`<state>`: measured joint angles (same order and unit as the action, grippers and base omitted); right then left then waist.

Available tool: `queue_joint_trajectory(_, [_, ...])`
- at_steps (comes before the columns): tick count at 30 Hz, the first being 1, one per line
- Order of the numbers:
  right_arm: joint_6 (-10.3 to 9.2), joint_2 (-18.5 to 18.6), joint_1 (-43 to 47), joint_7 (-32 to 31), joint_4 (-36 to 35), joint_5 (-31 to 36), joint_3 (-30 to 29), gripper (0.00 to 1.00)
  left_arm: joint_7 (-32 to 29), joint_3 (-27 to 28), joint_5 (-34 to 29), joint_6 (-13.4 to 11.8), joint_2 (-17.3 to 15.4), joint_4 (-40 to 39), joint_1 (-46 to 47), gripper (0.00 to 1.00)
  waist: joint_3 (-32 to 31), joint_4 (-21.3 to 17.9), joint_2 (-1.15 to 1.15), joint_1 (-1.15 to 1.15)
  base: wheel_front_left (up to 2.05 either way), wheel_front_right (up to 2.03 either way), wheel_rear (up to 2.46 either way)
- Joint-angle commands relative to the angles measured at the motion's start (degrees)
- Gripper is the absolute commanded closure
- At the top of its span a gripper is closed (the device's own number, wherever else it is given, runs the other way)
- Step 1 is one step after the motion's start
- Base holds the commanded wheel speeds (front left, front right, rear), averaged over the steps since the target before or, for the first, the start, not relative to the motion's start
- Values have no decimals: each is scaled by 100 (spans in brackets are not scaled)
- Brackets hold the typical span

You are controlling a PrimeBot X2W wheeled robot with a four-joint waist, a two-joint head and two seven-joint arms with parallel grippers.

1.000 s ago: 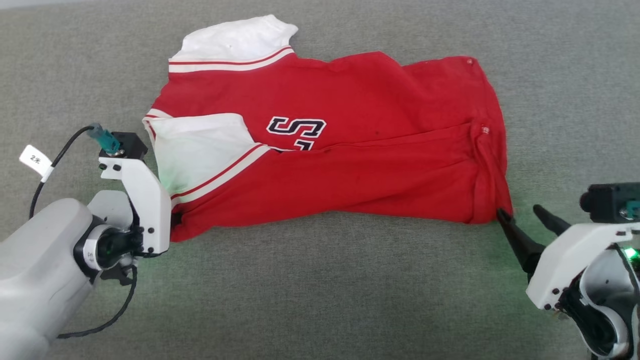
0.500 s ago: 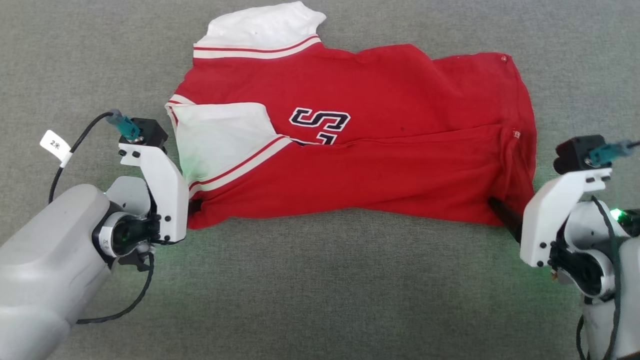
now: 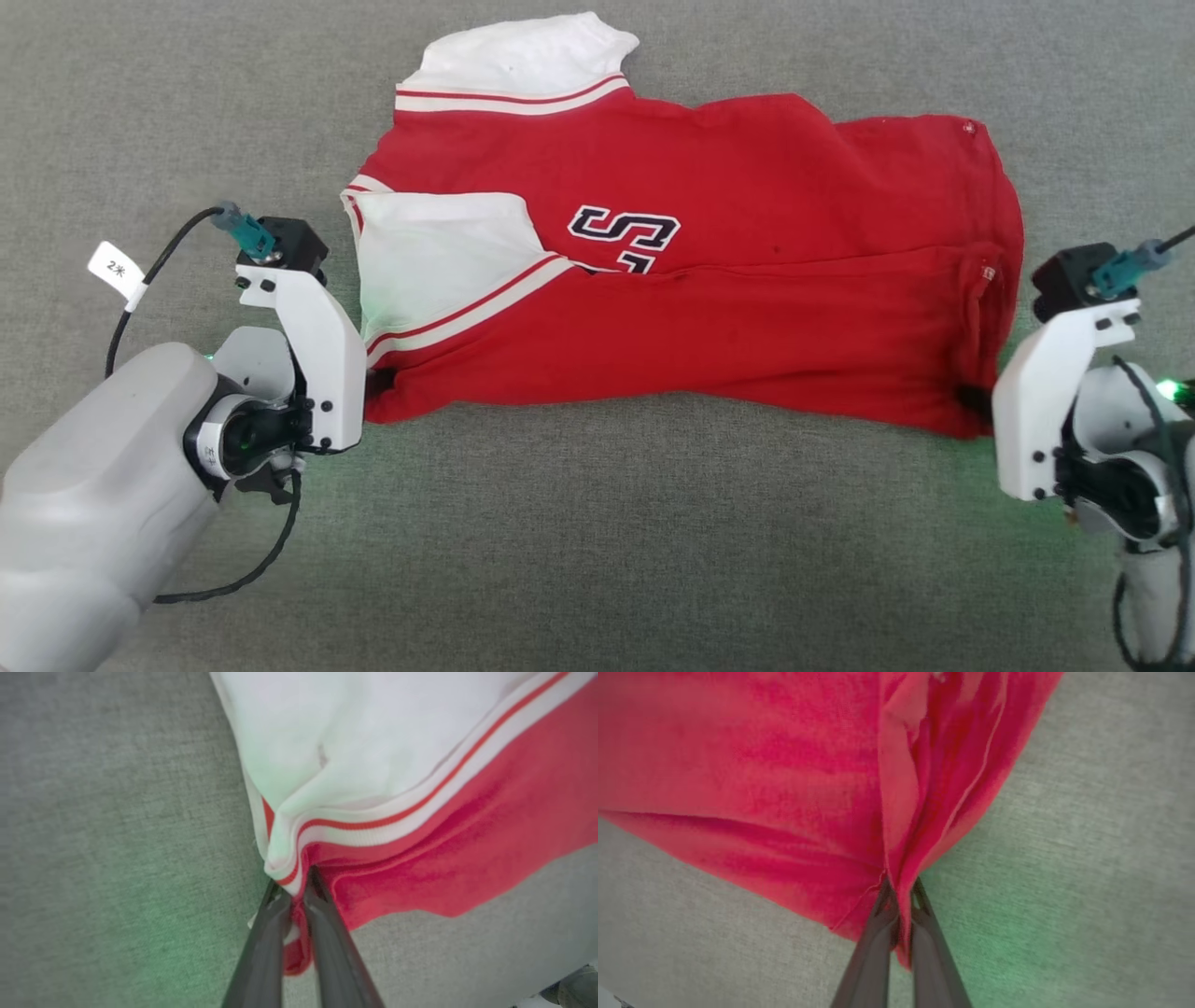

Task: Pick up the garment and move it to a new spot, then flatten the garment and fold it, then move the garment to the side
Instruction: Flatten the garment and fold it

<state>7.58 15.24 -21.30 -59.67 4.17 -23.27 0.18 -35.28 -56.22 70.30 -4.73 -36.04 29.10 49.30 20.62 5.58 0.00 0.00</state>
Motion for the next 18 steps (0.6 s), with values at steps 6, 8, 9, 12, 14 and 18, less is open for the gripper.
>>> queue_joint_trajectory(6, [-17, 384, 192, -339, -229, -138, -181, 100, -163, 29, -34, -353, -449, -509, -164, 100, -150, 119, 0, 0, 0, 0, 0])
queue_joint_trajectory(8, [-17, 487, 226, -429, -309, -175, -256, 100, -217, 49, -12, -463, -568, -791, -195, 100, -183, 162, 0, 0, 0, 0, 0])
queue_joint_trajectory(9, [-17, 518, 230, -466, -349, -180, -286, 100, -228, 64, -2, -525, -647, -916, -220, 100, -200, 177, 0, 0, 0, 0, 0])
queue_joint_trajectory(12, [-17, 596, 341, -638, -512, -259, -333, 100, -285, 84, 30, -741, -882, -1345, -364, 100, -238, 218, 0, 0, 0, 0, 0])
queue_joint_trajectory(14, [-17, 653, 437, -797, -642, -342, -366, 100, -305, 89, 44, -892, -1014, -1662, -469, 100, -253, 249, 0, 0, 0, 0, 0])
queue_joint_trajectory(18, [-17, 658, 743, -1199, -999, -432, -491, 100, -391, 48, 67, -1277, -1313, -2350, -768, 100, -291, 288, 0, 0, 0, 0, 0])
